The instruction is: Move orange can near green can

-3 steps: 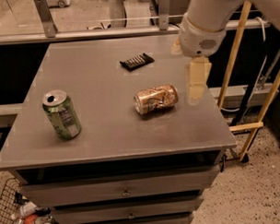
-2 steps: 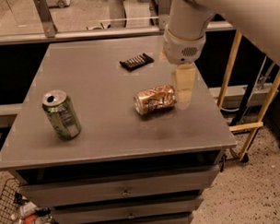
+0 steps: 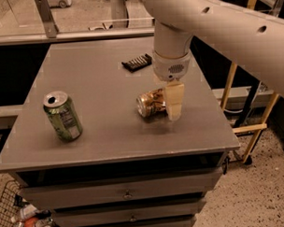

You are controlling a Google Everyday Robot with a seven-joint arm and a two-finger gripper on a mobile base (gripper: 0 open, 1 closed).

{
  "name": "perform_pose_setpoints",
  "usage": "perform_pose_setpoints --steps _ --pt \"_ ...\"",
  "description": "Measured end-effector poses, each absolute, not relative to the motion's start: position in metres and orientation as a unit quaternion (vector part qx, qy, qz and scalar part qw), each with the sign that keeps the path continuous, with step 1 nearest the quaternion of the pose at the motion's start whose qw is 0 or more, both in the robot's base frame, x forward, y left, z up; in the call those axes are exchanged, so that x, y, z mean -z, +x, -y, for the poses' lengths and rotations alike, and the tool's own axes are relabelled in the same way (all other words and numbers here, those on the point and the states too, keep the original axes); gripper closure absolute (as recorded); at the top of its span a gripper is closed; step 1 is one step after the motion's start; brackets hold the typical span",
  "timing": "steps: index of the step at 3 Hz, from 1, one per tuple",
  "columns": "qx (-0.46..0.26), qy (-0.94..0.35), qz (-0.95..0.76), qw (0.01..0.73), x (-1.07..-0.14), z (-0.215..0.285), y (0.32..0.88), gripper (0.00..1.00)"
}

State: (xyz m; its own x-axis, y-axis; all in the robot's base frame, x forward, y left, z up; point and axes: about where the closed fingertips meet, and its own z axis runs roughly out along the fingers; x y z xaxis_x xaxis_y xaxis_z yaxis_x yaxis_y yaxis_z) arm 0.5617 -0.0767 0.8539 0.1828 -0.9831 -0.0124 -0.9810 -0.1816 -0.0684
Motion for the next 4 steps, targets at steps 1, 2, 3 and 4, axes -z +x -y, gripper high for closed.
perform_pose_setpoints --steps 1,2,3,4 --pt "0.015 -0.767 -0.641 0.025 -0.848 0.075 0.560 0.41" --pt "0.009 -0.765 -0.643 0.024 -0.846 0.074 0.559 0.65" --pt "0.017 -0.767 -0.640 0.043 -0.867 0.064 0.560 0.87" --pt "0.036 -0.769 -0.633 0.079 -0.901 0.050 0.561 1.00"
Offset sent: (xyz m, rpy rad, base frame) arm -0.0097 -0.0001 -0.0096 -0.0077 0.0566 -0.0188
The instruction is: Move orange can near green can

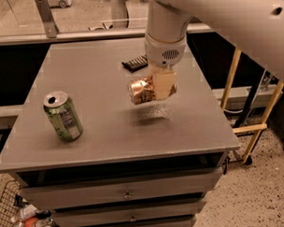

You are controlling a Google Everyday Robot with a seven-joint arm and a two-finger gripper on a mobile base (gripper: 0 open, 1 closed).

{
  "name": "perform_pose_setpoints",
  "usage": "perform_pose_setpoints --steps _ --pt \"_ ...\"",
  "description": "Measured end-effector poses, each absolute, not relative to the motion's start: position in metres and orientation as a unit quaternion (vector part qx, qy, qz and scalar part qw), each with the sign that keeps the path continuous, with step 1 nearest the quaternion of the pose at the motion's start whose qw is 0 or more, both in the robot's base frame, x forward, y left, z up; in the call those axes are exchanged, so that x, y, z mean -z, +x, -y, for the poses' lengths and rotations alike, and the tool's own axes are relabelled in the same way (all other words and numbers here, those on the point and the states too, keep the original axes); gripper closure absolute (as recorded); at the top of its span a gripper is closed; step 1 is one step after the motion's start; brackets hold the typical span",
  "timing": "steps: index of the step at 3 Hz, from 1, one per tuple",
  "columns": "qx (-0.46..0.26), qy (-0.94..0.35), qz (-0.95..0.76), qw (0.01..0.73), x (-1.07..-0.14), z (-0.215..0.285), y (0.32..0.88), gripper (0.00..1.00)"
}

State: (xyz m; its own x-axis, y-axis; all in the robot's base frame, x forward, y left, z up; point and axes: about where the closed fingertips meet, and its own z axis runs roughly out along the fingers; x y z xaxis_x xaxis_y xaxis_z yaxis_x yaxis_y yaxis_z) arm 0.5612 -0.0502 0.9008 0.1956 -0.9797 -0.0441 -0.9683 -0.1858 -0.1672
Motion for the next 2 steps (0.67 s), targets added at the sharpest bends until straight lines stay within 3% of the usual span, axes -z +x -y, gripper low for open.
perform_pose_setpoints --steps 1,2 --pt "0.037 -0.769 -0.633 0.081 -0.901 0.049 0.562 1.00" --pt "0.029 -0.801 -0.593 0.077 -0.886 0.006 0.570 1.00"
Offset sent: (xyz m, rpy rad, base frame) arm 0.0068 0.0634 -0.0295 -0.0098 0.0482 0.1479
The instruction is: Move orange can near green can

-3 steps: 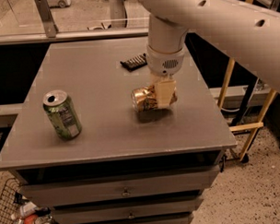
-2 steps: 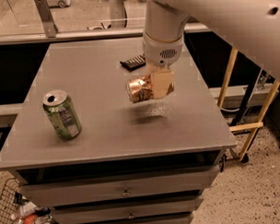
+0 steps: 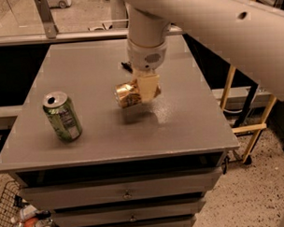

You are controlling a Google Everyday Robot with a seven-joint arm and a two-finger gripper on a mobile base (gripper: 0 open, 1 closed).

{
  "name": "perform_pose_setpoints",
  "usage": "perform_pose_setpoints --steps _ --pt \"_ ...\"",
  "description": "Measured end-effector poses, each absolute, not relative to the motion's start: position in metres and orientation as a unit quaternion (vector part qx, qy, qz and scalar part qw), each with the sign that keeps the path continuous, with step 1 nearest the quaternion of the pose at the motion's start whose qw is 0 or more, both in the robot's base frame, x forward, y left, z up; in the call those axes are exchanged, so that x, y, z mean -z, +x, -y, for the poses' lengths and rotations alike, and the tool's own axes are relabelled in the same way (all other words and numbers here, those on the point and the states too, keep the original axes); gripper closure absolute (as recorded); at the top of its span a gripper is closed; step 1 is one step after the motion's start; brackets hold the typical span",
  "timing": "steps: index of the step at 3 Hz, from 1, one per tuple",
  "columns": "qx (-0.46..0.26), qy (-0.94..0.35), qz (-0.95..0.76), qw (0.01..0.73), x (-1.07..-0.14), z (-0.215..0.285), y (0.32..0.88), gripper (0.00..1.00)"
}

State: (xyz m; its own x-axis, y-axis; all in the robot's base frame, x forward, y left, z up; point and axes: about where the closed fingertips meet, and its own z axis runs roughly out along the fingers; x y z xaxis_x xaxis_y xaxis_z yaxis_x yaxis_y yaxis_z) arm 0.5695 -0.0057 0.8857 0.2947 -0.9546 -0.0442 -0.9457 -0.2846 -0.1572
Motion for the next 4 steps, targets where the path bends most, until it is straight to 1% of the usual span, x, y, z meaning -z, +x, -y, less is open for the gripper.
perform_pose_setpoints --steps 2,4 --pt "0.031 -0.844 -0.529 0.077 -0.881 -0.064 0.581 1.00" --pt "0.018 -0.862 -0.502 0.069 -0.871 -0.103 0.577 1.00"
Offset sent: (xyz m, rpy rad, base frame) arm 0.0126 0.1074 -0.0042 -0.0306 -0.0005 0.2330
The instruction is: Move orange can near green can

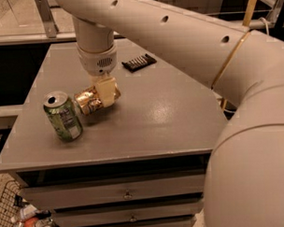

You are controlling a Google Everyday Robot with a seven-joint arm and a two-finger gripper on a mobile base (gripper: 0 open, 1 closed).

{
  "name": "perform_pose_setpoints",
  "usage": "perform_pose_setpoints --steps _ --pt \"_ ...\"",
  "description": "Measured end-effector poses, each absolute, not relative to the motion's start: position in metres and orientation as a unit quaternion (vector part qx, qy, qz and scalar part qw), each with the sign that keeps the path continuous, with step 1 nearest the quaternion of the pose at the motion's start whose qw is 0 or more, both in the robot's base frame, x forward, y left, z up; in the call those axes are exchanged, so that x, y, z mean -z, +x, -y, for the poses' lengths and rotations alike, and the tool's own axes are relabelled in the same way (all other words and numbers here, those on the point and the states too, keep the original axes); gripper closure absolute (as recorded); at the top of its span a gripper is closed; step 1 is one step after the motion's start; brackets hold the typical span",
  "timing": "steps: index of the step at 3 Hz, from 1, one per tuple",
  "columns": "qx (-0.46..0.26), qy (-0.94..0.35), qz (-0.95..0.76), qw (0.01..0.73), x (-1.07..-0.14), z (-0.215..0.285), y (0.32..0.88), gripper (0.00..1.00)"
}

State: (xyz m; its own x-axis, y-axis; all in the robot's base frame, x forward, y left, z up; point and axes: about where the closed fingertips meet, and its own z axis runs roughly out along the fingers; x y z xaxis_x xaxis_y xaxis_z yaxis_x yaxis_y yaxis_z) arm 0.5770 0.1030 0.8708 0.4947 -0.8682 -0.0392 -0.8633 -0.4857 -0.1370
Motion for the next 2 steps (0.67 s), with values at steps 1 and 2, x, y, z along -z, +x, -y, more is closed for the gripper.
perform_pose_setpoints --steps 1,2 --pt "0.010 -0.864 -0.499 0.065 -0.8601 -0.1140 0.5738 0.97" --pt "0.011 -0.864 -0.499 0.068 -0.8596 -0.1155 0.5754 0.75"
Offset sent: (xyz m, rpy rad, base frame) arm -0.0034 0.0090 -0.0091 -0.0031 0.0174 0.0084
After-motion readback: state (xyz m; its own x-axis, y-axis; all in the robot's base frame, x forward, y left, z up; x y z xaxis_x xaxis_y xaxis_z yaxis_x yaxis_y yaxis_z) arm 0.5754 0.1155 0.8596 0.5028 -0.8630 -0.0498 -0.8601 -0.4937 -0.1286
